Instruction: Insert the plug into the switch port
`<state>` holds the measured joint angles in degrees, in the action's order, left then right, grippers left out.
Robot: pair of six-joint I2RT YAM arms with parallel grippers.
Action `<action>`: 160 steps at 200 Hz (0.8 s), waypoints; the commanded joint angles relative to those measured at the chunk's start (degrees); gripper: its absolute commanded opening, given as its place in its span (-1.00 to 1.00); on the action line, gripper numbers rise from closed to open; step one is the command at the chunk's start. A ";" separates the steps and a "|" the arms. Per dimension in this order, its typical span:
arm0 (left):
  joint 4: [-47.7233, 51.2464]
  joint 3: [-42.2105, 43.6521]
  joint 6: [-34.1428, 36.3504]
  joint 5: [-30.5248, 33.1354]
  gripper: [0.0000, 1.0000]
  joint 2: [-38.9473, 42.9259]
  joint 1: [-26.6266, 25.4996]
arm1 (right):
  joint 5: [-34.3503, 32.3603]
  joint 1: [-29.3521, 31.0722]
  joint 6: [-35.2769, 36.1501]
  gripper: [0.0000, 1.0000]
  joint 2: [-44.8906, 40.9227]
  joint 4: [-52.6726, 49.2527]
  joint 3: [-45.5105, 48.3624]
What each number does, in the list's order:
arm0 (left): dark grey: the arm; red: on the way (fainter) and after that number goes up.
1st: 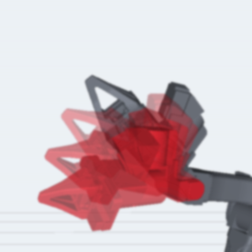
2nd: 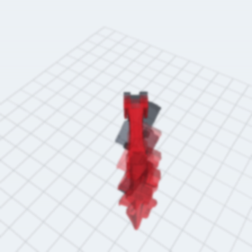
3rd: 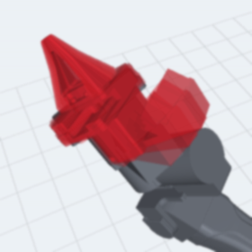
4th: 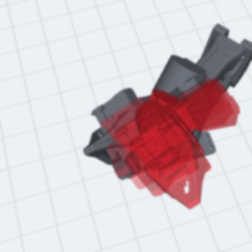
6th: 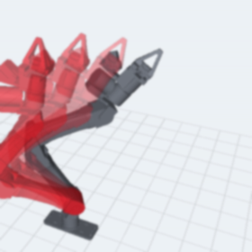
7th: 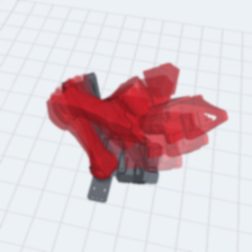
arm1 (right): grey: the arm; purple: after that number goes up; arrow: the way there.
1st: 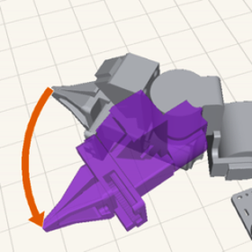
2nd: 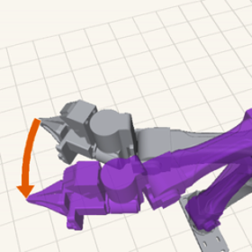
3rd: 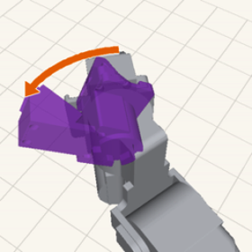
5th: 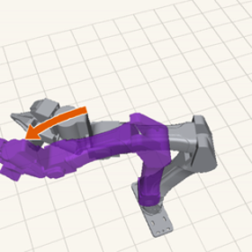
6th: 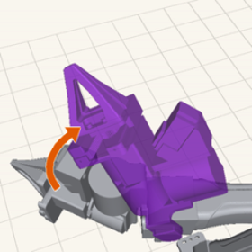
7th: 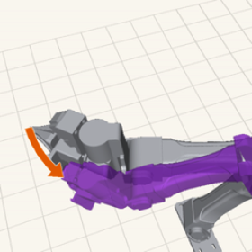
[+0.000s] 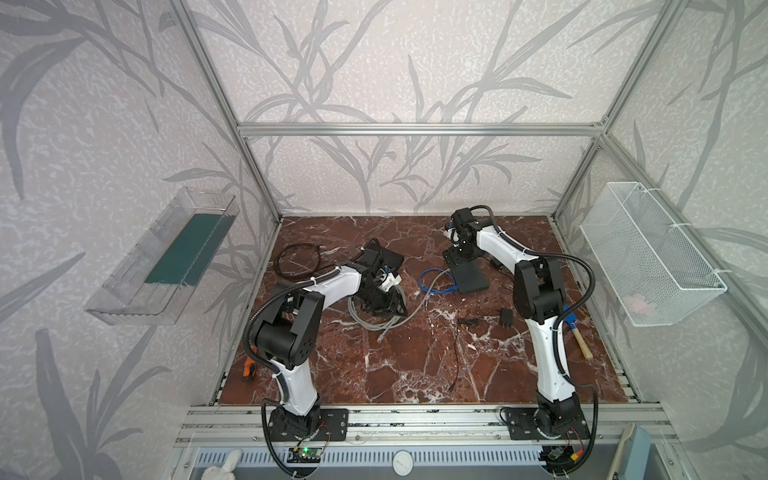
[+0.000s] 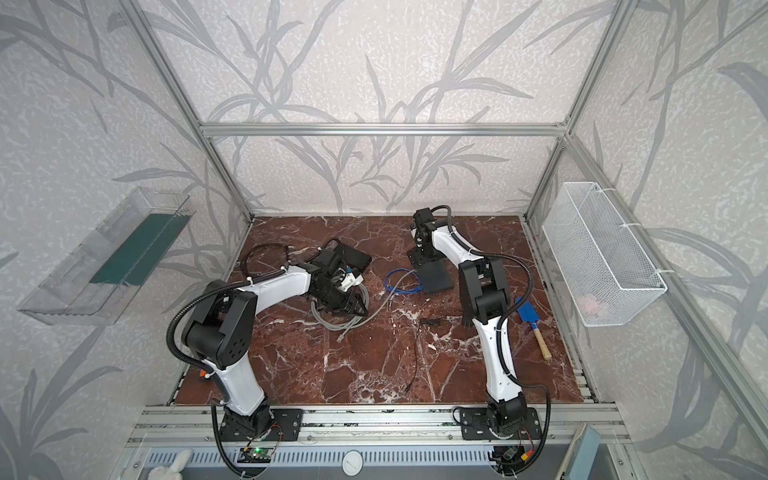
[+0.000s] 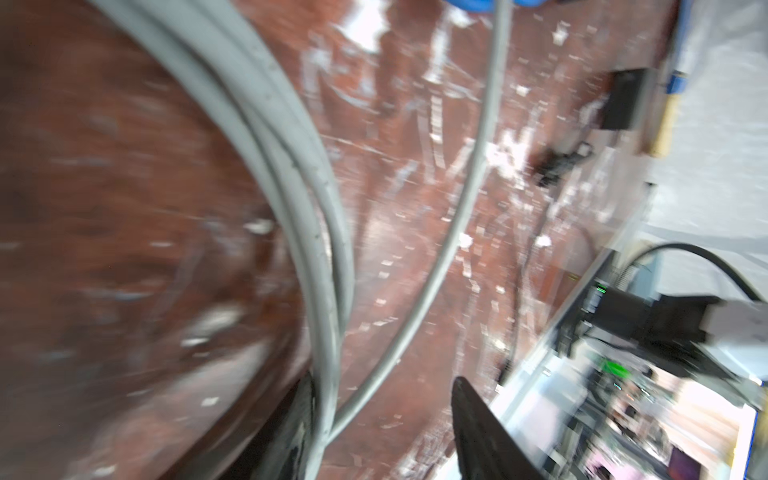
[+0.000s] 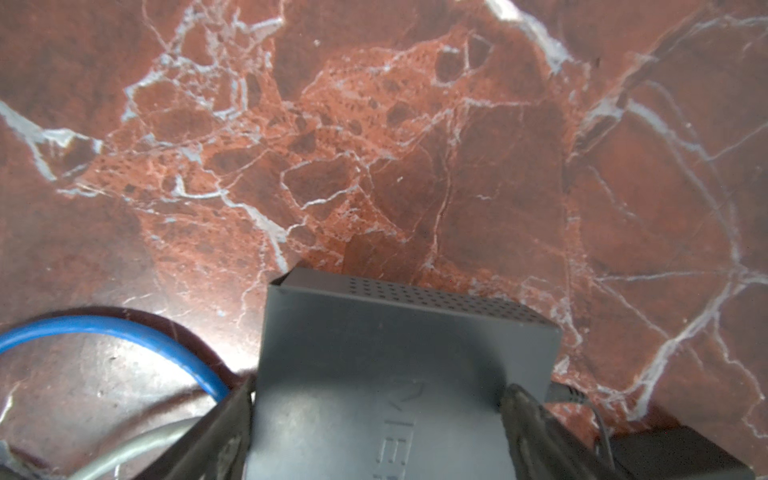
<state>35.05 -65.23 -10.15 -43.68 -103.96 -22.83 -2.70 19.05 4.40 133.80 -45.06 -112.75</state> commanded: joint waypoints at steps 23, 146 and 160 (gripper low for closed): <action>4.88 -2.83 4.29 -5.97 -0.09 0.67 0.50 | 2.71 -0.59 0.35 0.85 1.68 -2.75 -0.67; -5.99 -9.58 -6.35 17.00 0.32 6.08 8.63 | 8.81 3.36 -2.10 0.85 -10.55 0.46 6.13; -8.14 -10.32 -7.18 19.35 0.43 4.31 9.31 | 10.80 4.52 -2.15 0.86 -10.93 1.89 6.41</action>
<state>31.68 -74.02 -13.52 -33.08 -97.86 -14.70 4.40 21.78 3.05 125.97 -44.86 -107.33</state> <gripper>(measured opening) 0.676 0.927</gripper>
